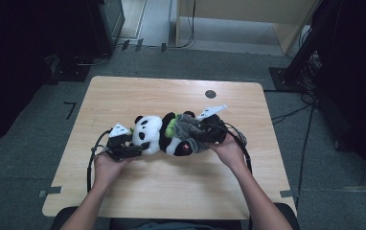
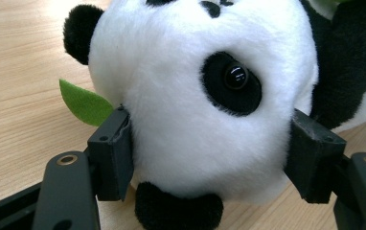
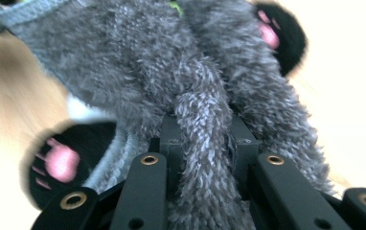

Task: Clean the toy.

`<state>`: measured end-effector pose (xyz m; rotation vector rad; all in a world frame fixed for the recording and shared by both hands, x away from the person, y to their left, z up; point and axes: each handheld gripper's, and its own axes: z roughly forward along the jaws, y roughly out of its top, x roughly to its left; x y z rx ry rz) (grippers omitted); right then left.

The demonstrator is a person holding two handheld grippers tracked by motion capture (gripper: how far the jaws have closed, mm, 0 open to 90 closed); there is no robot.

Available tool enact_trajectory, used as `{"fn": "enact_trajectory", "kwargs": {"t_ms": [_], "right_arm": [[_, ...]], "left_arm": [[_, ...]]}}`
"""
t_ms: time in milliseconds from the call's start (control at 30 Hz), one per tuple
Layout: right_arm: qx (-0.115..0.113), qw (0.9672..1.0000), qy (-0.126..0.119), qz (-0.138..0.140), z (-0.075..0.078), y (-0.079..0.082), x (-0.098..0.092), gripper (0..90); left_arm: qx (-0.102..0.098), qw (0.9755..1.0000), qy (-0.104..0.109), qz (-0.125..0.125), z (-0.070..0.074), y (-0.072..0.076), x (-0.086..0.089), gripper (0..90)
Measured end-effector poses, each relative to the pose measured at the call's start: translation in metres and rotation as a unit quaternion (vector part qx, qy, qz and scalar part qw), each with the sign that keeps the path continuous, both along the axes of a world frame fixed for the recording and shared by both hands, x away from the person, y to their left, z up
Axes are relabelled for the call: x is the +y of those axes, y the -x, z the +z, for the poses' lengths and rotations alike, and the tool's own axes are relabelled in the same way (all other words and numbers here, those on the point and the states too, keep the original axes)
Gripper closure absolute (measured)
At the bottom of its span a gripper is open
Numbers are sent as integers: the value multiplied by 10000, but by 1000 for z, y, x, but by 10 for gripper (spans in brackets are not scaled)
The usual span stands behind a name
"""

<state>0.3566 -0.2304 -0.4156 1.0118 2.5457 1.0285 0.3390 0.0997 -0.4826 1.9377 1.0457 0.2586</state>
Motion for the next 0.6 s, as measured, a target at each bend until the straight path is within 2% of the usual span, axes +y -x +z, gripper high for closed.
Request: {"fn": "enact_trajectory", "kwargs": {"t_ms": [33, 100, 333, 600], "right_arm": [[29, 10000, 17, -14, -2, -1, -2, 747], [98, 9998, -170, -24, -6, -1, -5, 748], [143, 9992, -361, -73, -17, -3, -11, 749], [209, 9988, -377, -234, -27, -1, -22, 749]], "left_arm": [[-9, 10000, -7, 1, 0, 0, 0, 292], [-9, 10000, -8, 2, 0, 0, 0, 292], [-19, 10000, -18, -8, 0, 0, 0, 292], [-20, 10000, -18, -2, 0, 1, -1, 291]]}}
